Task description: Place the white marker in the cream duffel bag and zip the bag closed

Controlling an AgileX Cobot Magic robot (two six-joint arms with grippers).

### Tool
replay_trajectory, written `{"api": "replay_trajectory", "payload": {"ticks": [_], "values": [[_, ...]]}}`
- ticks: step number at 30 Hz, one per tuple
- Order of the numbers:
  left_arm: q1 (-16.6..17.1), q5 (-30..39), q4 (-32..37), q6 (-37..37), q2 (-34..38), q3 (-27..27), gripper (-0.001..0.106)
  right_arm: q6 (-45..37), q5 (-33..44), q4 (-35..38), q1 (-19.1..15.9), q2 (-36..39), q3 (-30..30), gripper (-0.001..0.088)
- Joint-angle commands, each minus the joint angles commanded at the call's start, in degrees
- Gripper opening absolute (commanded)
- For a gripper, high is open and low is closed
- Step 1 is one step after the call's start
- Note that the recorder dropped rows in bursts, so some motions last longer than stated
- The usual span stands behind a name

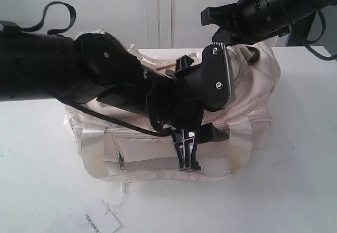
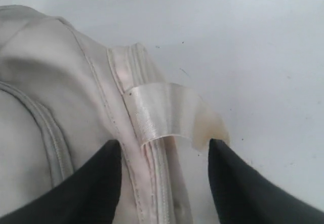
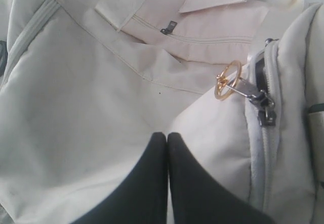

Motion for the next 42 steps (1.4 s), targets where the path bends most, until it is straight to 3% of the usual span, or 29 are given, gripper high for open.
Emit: {"api": "replay_trajectory", "payload": {"ticks": [2, 4, 8, 10, 14, 26, 30, 36, 42], "values": [[0.00, 0.57, 0.00, -4.47, -1.98, 0.00, 0.056, 0.00, 0.00, 0.00, 0.00, 0.00, 0.00, 0.0000], [0.21, 0.69, 0.00, -8.99, -3.82, 0.00, 0.049, 0.00, 0.00, 0.00, 0.00, 0.00, 0.00, 0.0000], [2.92, 5.77, 0.63, -13.91, -8.56, 0.00, 0.011, 0.28, 0.00, 0.00, 0.00, 0.00, 0.00, 0.0000], [6.19, 8.96, 1.28, -18.80, -10.80, 0.00, 0.000, 0.40, 0.00, 0.00, 0.00, 0.00, 0.00, 0.0000], [14.13, 14.32, 9.11, -33.77, -13.08, 0.00, 0.000, 0.40, 0.00, 0.00, 0.00, 0.00, 0.00, 0.0000], [28.56, 25.83, 26.79, -56.86, -17.33, 0.00, 0.000, 0.40, 0.00, 0.00, 0.00, 0.00, 0.00, 0.0000], [33.44, 30.43, 31.73, -62.07, -18.45, 0.00, 0.000, 0.40, 0.00, 0.00, 0.00, 0.00, 0.00, 0.0000], [40.83, 35.25, 33.57, -68.54, -20.25, 0.00, 0.000, 0.41, -0.12, 0.00, 0.00, 0.00, 0.00, 0.0000], [45.84, 39.72, 34.93, -69.04, -21.30, 0.00, 0.000, 0.41, -0.36, 0.00, 0.00, 0.00, 0.00, 0.0000]]}}
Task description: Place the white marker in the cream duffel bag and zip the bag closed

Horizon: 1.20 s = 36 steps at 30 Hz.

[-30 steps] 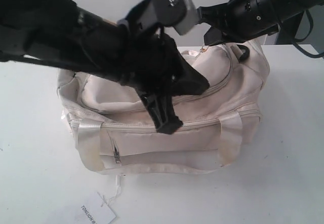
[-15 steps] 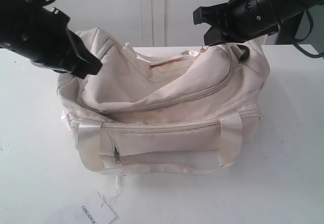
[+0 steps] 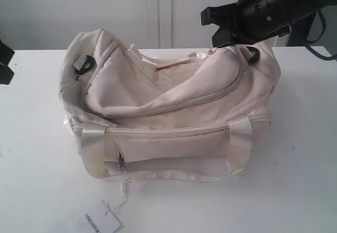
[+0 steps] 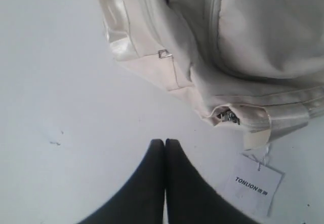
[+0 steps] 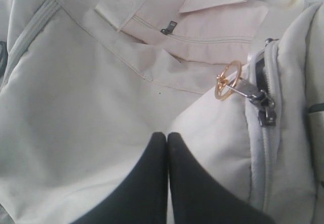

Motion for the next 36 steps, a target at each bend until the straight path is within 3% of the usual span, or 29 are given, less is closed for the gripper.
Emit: {"api": "replay_trajectory", "payload": {"ticks": [15, 25, 30, 36], "values": [[-0.11, -4.83, 1.95, 4.93, 0.25, 0.00, 0.000, 0.00, -0.13, 0.00, 0.00, 0.00, 0.00, 0.0000], [-0.11, -9.63, 2.97, 4.93, -6.88, 0.24, 0.000, 0.00, -0.13, 0.00, 0.00, 0.00, 0.00, 0.0000], [-0.11, -14.53, 3.57, 4.93, -13.95, 7.62, 0.000, 0.00, -0.13, 0.00, 0.00, 0.00, 0.00, 0.0000], [-0.11, -21.01, 3.57, 4.57, -23.31, 20.79, 0.000, 0.00, -0.24, 0.00, 0.00, 0.00, 0.00, 0.0000]]}}
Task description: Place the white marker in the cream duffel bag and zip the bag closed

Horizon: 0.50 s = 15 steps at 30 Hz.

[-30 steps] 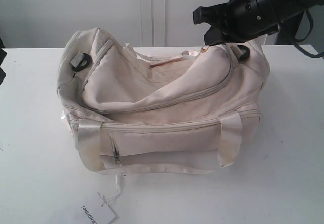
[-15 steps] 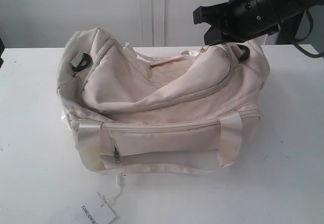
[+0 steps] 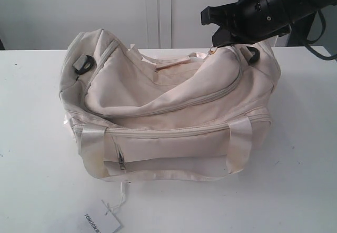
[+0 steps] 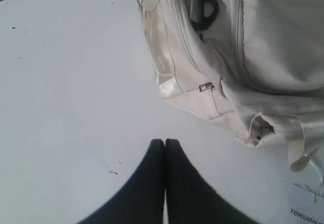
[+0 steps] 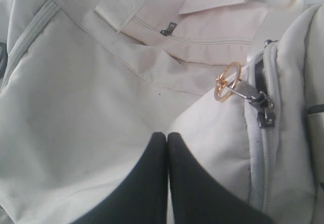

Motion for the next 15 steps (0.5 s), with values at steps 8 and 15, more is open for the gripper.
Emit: {"api": "replay_trajectory", "payload": {"ticks": [8, 15], "values": [[0.00, -2.81, 0.00, 0.00, -14.05, 14.04, 0.000, 0.00, 0.00, 0.00, 0.00, 0.00, 0.00, 0.0000], [0.00, -6.23, 0.00, 0.00, -24.37, 23.86, 0.000, 0.00, 0.00, 0.00, 0.00, 0.00, 0.00, 0.0000]]}}
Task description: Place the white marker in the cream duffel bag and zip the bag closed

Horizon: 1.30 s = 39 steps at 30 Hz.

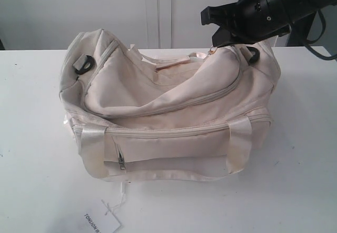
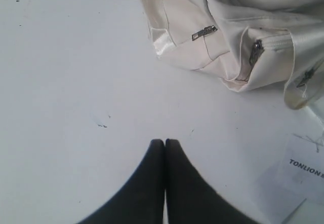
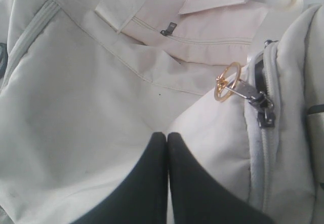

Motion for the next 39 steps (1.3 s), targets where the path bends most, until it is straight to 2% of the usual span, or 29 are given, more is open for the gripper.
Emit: {"api": "replay_trajectory", "payload": {"ticks": [11, 16, 27, 34, 39], "values": [[0.71, -5.98, -1.19, 0.00, -13.95, 13.72, 0.000, 0.00, -0.22, 0.00, 0.00, 0.00, 0.00, 0.0000], [1.13, -5.98, -1.19, 0.00, -18.82, 17.29, 0.000, 0.00, -0.22, 0.00, 0.00, 0.00, 0.00, 0.0000], [1.13, -5.88, -0.76, -0.99, -19.26, 17.58, 0.000, 0.00, -0.22, 0.00, 0.00, 0.00, 0.00, 0.0000], [1.13, -5.88, 5.71, -11.29, -19.26, 17.58, 0.000, 0.00, -0.22, 0.00, 0.00, 0.00, 0.00, 0.0000], [1.13, -5.88, 6.24, -12.20, -19.26, 17.58, 0.000, 0.00, -0.22, 0.00, 0.00, 0.00, 0.00, 0.0000]]}}
